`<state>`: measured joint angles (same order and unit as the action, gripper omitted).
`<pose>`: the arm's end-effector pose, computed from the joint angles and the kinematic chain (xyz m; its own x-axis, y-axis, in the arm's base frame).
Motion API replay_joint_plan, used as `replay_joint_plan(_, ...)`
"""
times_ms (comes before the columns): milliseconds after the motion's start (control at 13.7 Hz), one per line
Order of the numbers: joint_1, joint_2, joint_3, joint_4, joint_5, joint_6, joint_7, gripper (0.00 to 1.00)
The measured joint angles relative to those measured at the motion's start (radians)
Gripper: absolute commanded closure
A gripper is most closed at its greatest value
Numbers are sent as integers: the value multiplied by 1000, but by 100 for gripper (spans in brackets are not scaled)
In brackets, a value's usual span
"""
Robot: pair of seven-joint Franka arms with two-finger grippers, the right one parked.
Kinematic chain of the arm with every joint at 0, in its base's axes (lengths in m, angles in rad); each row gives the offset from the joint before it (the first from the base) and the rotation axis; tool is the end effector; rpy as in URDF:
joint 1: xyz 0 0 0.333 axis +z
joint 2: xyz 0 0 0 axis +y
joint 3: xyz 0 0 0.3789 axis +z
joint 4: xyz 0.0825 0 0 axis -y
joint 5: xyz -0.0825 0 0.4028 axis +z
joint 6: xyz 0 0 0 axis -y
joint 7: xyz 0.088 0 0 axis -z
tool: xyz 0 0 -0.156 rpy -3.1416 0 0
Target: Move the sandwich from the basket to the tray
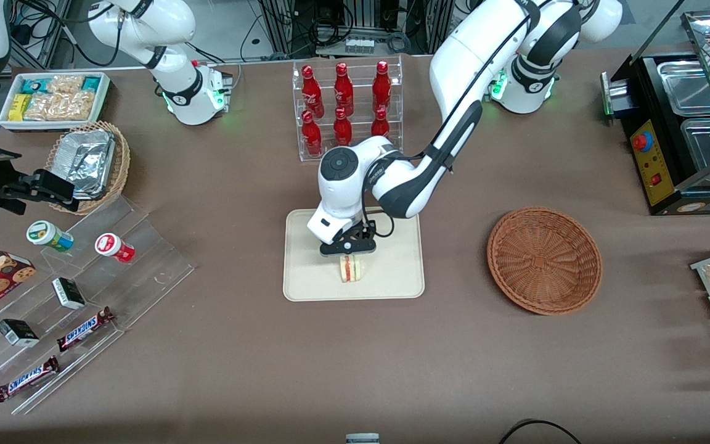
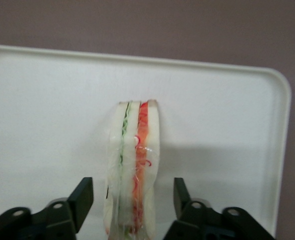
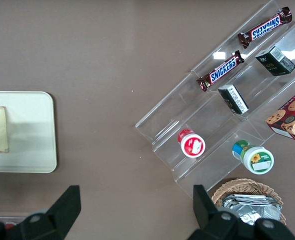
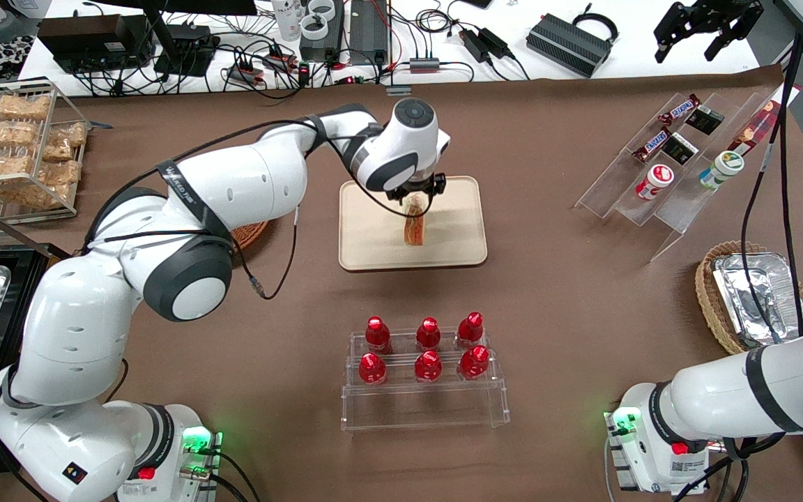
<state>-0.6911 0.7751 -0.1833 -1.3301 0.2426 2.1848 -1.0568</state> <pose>0.5618 -0.5899 0.2702 0.9871 0.1102 0.1161 0.1065 -0.9936 0.0383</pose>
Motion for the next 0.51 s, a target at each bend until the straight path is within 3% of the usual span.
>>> replay_joint_plan(219, 63, -146, 10, 33, -20, -184, -5, 1)
replay_joint_plan(510, 258, -357, 15, 25, -79, -456, 144, 1)
